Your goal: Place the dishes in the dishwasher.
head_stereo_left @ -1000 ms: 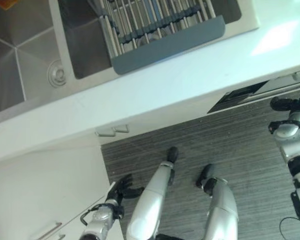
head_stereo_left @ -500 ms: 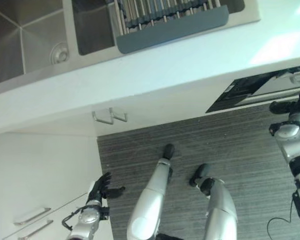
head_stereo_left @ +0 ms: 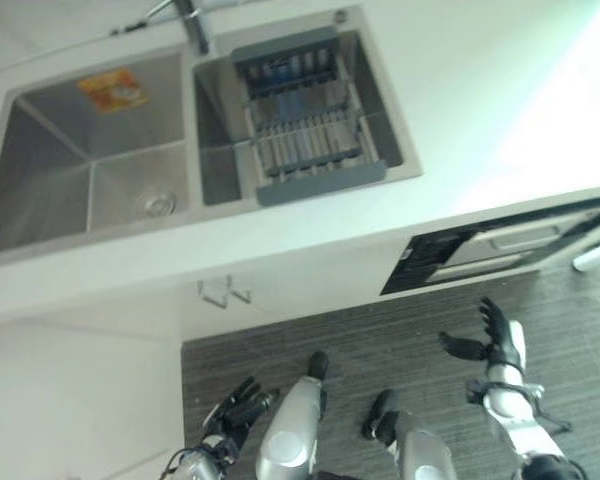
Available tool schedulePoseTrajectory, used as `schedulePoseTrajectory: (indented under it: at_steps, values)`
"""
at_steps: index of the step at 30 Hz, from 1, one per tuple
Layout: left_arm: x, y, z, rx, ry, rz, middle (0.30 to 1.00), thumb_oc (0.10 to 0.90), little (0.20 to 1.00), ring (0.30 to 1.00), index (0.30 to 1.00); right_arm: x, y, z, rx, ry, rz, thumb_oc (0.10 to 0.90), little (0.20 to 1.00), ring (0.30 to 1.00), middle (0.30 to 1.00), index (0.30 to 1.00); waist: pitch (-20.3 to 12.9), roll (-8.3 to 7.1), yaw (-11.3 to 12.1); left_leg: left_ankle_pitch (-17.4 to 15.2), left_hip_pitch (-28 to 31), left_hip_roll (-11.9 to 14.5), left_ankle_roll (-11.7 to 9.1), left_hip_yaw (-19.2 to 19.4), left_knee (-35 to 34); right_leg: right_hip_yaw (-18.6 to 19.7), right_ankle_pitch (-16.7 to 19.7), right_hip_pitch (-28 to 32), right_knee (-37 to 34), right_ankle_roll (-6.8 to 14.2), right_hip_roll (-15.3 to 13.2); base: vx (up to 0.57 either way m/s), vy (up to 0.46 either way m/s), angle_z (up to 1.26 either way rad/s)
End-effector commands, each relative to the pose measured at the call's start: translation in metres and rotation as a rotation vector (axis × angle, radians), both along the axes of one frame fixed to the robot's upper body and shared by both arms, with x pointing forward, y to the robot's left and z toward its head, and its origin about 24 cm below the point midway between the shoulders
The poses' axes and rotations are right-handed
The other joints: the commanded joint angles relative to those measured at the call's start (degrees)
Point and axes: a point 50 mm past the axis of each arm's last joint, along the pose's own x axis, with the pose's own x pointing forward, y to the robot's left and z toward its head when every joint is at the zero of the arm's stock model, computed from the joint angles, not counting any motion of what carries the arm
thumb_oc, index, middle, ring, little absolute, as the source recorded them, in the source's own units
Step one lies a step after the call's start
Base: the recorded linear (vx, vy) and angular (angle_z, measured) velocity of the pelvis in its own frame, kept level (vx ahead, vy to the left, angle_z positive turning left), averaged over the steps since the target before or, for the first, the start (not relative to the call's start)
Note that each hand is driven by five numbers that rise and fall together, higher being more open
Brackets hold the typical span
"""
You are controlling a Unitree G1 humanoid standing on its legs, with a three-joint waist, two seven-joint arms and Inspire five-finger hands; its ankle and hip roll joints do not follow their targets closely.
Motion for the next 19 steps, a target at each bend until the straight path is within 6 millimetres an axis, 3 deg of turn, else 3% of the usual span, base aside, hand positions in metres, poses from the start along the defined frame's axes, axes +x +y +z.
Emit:
schedulePoseTrajectory:
  at_steps: [1,4,10,19]
  values:
    - [-0.006,0.016,0.007,0.023,-0.023,-0.064,0.9,0.8,0.9,0.9,0.9,0.02,-0.011,0.026,0.03,-0.149,0.049,0.8,0.9,0.9,0.9,0.9,-5.7,-0.33,0.0,-4.6,-1.7,2.1,-0.8,1.2,2.5,2.7,-2.4,4.3,-1.9,3.0,-1.0,-0.02,-0.056,-0.32]
    - [-0.011,0.007,-0.002,-0.034,0.073,-0.129,0.9,0.8,0.9,0.9,0.9,-0.001,-0.009,0.002,0.094,-0.063,0.05,0.8,0.9,0.9,0.9,0.9,-8.5,-1.06,-2.1,-5.5,-0.2,2.3,-1.0,2.6,2.5,3.6,-2.4,4.3,-1.9,3.5,-1.1,0.0,-0.034,-0.33]
    - [-0.027,-0.01,-0.023,-0.073,0.248,-0.201,0.9,0.8,0.9,0.9,0.9,-0.019,0.009,-0.033,0.196,0.102,0.096,0.8,0.9,0.9,0.9,0.9,-12.1,-1.73,-5.1,-7.1,1.9,2.6,-1.2,4.9,2.5,5.5,-2.6,4.4,-1.9,4.0,-1.1,-0.01,-0.031,-0.25]
    - [-0.033,-0.012,-0.033,-0.012,0.373,-0.316,0.9,0.8,0.9,0.9,0.9,-0.052,0.031,-0.074,0.412,0.299,0.115,0.8,0.9,0.9,0.9,0.9,-14.5,-1.52,-8.4,-9.0,4.2,3.0,-1.3,7.5,2.5,7.8,-2.9,4.5,-1.9,4.2,-1.1,-0.04,0.007,-0.2]
